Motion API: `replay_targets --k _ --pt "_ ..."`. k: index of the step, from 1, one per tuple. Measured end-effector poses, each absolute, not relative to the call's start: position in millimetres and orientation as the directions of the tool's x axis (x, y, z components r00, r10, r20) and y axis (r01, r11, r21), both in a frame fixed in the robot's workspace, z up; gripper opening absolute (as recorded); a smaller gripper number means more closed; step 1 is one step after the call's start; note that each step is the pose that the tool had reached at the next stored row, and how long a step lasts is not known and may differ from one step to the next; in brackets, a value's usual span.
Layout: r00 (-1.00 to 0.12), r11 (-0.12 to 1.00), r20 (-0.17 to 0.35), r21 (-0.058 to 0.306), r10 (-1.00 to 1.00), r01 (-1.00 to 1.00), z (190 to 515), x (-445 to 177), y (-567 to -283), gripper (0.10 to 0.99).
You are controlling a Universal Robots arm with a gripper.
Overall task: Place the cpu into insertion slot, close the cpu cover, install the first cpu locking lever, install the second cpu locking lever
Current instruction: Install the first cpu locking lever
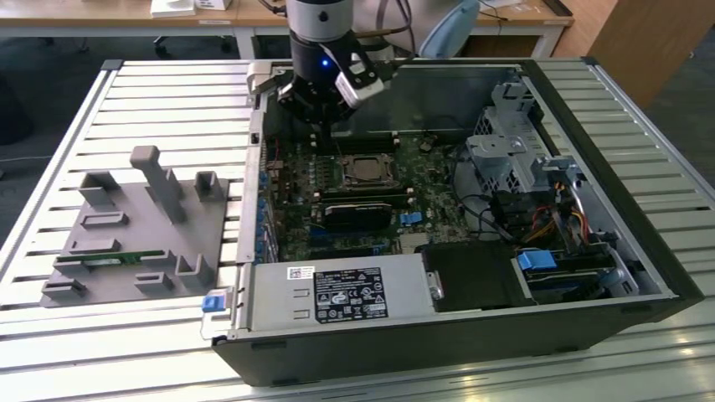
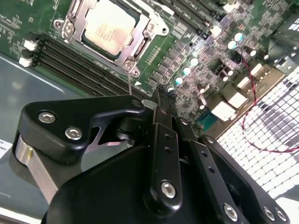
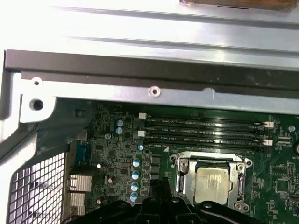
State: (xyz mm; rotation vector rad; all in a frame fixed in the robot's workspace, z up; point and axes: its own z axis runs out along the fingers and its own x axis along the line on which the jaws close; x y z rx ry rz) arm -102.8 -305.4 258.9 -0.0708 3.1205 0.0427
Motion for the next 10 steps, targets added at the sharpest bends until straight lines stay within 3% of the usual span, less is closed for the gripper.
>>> replay_targets --k 10 --pt "-0.999 0.999 -0.020 0.027 -0.045 -0.046 255 -103 -291 0.106"
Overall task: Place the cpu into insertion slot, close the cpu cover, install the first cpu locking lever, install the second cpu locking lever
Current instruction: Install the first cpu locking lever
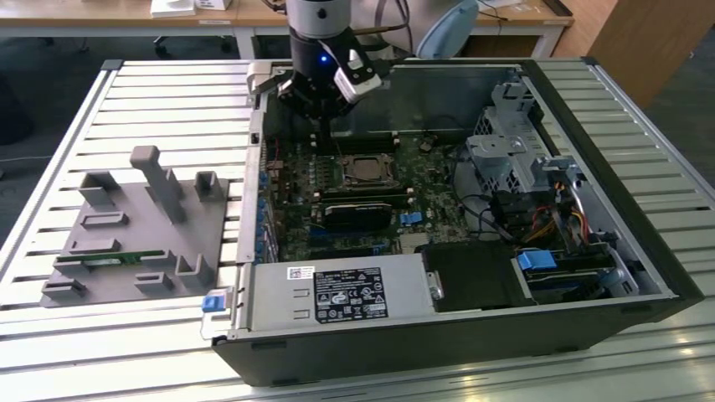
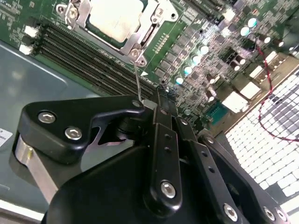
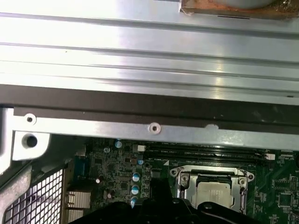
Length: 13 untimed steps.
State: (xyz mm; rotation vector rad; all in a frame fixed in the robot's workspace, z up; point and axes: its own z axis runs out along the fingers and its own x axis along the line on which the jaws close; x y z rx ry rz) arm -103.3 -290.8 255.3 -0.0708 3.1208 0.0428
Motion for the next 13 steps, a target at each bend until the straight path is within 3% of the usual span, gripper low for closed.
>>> replay_targets --k 13 --pt "-0.999 0.999 -0.020 0.025 -0.045 -0.046 254 -83 -288 0.106"
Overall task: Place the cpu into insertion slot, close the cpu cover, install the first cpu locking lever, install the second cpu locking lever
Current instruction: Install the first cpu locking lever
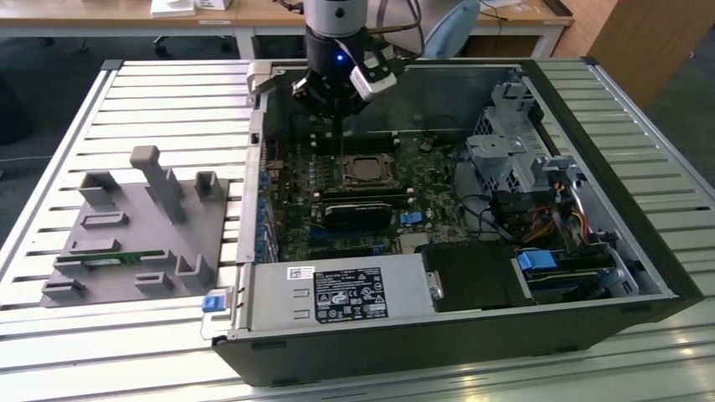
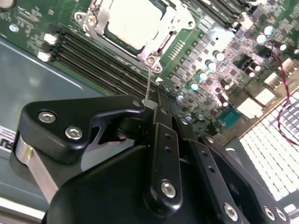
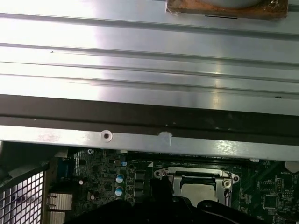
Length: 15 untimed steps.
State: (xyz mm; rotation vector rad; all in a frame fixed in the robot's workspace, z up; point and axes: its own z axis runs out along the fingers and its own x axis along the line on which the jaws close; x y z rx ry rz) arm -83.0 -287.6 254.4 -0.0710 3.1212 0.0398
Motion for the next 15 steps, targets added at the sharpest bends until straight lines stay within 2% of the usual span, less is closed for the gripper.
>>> replay_targets --k 13,15 --pt "-0.999 0.999 -0.020 0.025 -0.045 -0.046 253.6 -76.8 -287.5 0.106" --pt "-0.999 0.998 -0.020 0.037 -0.045 -0.046 253.4 -76.7 -287.5 0.106"
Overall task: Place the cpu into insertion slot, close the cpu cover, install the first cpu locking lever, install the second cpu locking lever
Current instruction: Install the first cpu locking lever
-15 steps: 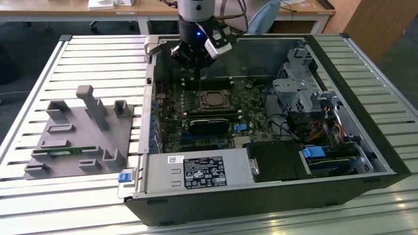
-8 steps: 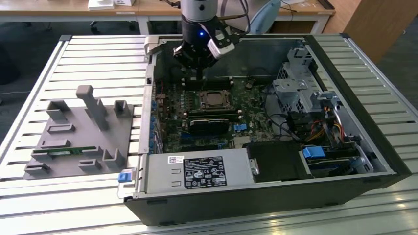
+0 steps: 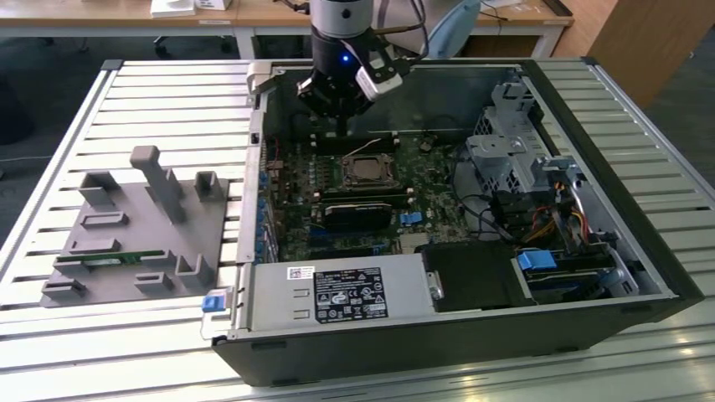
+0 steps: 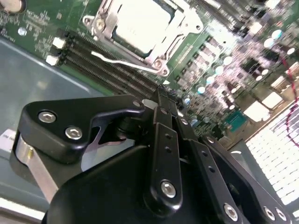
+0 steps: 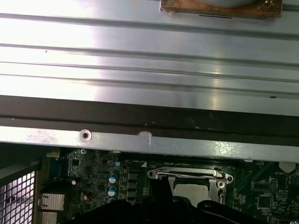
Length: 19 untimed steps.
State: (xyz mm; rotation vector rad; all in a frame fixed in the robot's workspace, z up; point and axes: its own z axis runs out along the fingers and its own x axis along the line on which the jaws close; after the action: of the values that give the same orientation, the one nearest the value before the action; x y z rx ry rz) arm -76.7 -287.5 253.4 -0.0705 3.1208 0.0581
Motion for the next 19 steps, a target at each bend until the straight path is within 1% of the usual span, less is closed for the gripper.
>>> replay_targets --k 2,19 --pt "-0.999 0.997 -0.022 0.055 -0.044 -0.045 253 -77 -287 0.106" --pt "-0.999 0.997 -0.022 0.061 -0.045 -0.046 236 -57 -287 0.106"
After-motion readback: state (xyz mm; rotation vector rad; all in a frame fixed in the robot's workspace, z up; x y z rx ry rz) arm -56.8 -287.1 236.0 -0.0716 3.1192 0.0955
